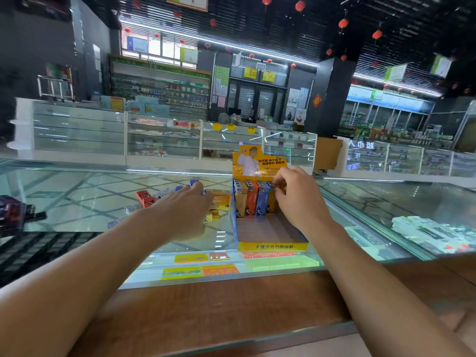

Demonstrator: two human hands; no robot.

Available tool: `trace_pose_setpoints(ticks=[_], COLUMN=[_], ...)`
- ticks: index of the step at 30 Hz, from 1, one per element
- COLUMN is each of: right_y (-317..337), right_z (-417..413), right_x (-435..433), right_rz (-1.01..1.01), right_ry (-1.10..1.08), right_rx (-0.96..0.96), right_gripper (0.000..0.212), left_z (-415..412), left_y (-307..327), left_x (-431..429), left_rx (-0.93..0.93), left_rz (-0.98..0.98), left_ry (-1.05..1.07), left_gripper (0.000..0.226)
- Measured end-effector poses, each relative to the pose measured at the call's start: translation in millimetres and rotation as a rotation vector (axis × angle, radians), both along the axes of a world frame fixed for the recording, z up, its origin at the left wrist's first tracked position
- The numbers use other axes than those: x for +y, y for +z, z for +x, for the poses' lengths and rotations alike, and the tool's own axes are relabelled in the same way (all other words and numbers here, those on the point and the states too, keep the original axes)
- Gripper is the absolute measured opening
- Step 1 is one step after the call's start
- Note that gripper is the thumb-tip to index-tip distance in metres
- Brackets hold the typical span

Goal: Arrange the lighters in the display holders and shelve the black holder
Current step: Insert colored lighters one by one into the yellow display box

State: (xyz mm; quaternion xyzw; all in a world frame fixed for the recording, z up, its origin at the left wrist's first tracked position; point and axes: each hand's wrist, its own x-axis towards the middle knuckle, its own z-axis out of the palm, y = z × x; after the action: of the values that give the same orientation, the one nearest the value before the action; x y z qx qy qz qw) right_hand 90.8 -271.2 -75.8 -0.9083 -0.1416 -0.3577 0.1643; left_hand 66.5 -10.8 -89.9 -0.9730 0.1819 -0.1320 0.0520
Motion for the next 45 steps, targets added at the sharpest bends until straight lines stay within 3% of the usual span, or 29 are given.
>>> trace_pose_setpoints(ticks=[11, 19, 32, 36, 40, 45], right_y=[1, -1, -1, -1, 0, -6], right_z=[-12, -11, -11, -14, -19, -26], right_x=[18, 20, 20, 21, 27, 36], right_rz=[-0.135, -0.117, -0.089, -0.036, 0.018, 0.063], right_ry=[-0.034, -0.018, -0.015, 0.004, 0.144, 0.356], right_rx=[-0.113, -0.079, -0.042, -0.090, -0.174, -0.115], right_gripper=[0.005, 0.007, 0.004, 0.005, 0.007, 0.009], left_z=[-9, -8, -9, -13, -20, -15], left_y=[3, -6, -12, -5, 7, 12], left_x=[-6, -1, -4, -7, -13, -12], left_rx=[0.016, -0.059, -0.146, -0.232, -0.230, 0.090], left_rz=[0.046, 0.053, -0.044, -0.244, -0.618, -1.175], left_ry=[-0.032, -0.114, -0.189, -0.245, -0.258, -0.145], left_gripper=[0.054, 0.032, 0.025, 0.030, 0.021, 0.014])
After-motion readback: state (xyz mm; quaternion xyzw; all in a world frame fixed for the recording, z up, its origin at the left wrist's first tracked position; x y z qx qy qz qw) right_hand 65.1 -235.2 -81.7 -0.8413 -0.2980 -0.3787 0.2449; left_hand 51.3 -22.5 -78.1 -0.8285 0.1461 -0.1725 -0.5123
